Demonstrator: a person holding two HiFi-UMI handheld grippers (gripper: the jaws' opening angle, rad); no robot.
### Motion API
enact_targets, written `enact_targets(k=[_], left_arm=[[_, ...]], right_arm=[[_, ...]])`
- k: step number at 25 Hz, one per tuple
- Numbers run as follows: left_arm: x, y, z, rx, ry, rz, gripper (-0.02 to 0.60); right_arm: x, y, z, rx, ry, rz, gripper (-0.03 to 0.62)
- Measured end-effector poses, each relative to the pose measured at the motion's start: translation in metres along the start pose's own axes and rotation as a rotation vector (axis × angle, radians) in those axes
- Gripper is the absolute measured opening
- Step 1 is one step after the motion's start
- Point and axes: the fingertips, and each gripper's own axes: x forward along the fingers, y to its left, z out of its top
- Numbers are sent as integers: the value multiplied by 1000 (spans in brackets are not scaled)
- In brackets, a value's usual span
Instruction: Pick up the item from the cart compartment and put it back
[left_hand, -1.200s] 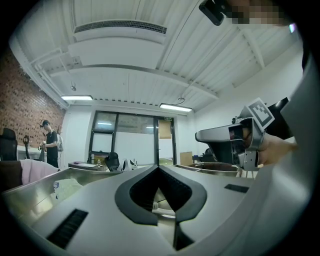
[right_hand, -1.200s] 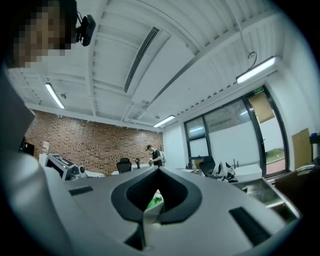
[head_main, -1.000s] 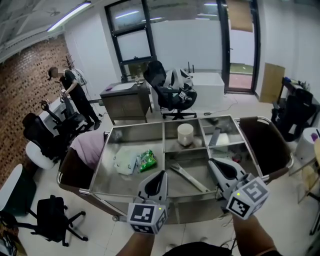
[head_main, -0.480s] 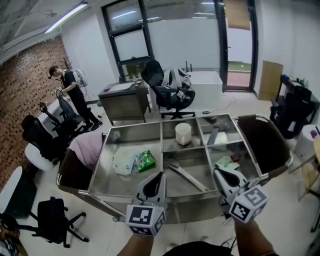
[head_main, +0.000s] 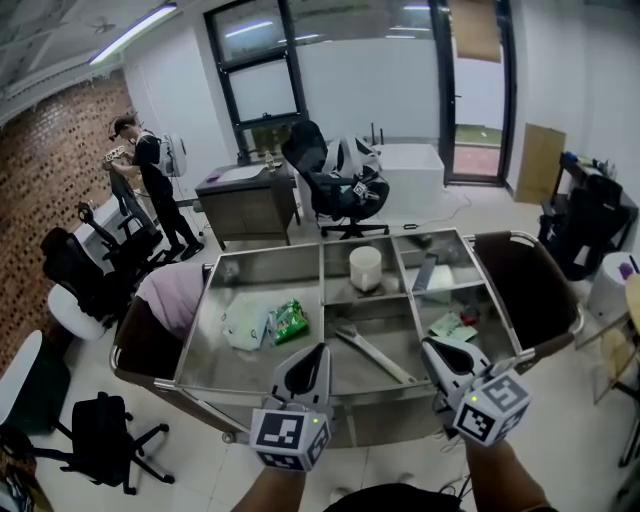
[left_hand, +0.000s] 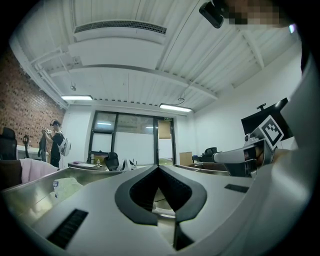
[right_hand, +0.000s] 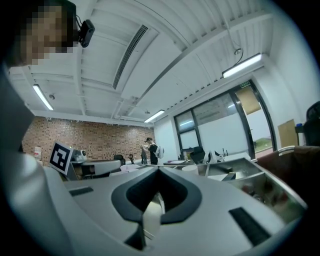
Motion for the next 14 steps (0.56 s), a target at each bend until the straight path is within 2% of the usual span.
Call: enact_targets(k=[14], left_arm=[[2,-6,0,2,-5,-11,0]], right_arm=[[-4,-2,1,-13,9,-2,20]])
